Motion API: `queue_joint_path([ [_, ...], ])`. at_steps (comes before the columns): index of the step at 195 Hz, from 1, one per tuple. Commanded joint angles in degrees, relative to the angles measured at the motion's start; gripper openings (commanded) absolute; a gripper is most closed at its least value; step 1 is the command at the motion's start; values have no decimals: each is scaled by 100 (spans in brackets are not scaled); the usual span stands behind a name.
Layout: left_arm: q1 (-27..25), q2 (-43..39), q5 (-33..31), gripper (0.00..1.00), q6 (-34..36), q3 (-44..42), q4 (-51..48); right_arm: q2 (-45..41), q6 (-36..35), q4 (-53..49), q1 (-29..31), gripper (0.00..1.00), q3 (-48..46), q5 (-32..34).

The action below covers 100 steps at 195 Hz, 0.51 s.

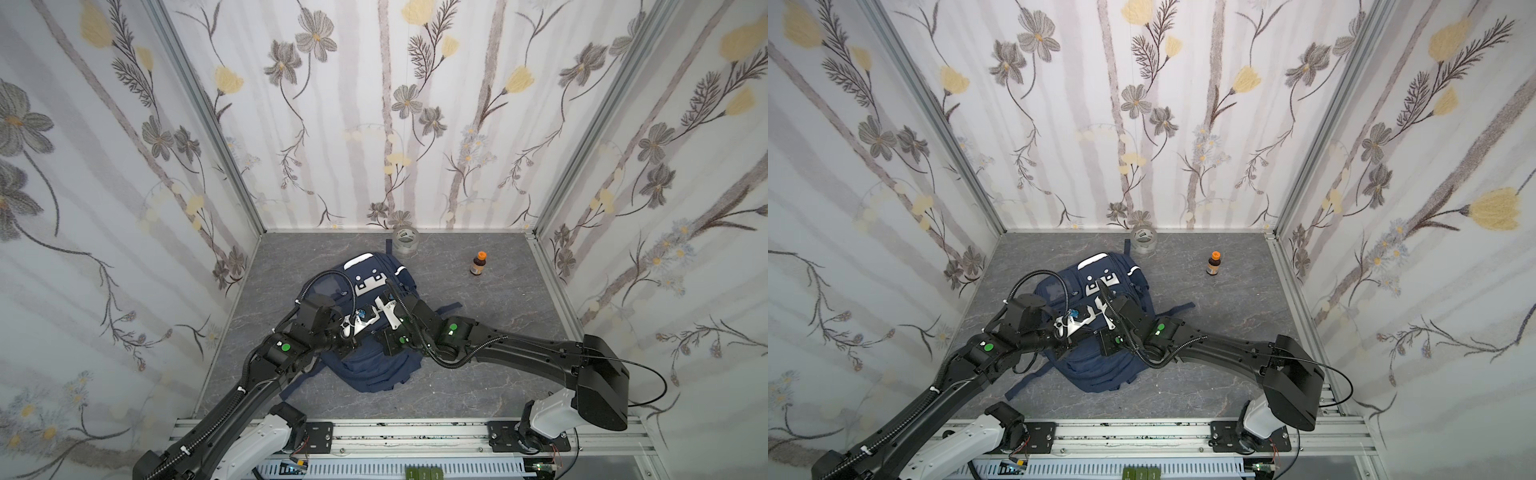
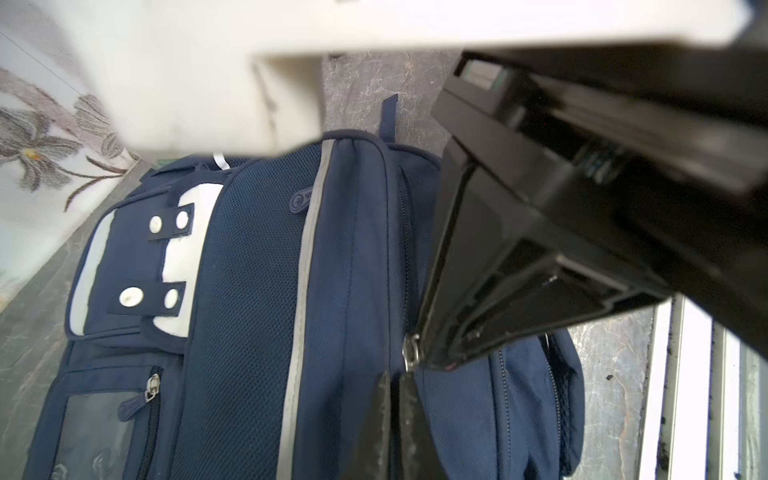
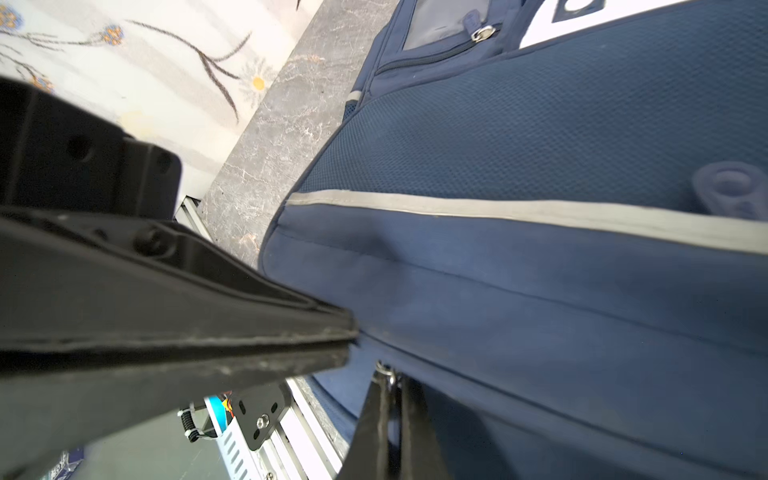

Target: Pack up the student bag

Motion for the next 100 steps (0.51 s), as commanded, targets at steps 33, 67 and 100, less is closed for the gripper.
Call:
queue_joint_path([
  [33, 94, -303, -640, 0, 263, -173, -250, -338, 91, 292, -341, 0, -315, 198],
  [67, 148, -303, -515, 0, 238, -114, -297, -269, -49, 125, -323, 0, -153, 176],
  [100, 46, 100, 74, 36, -259, 187, -88, -85, -178, 429, -32, 0, 29, -10],
])
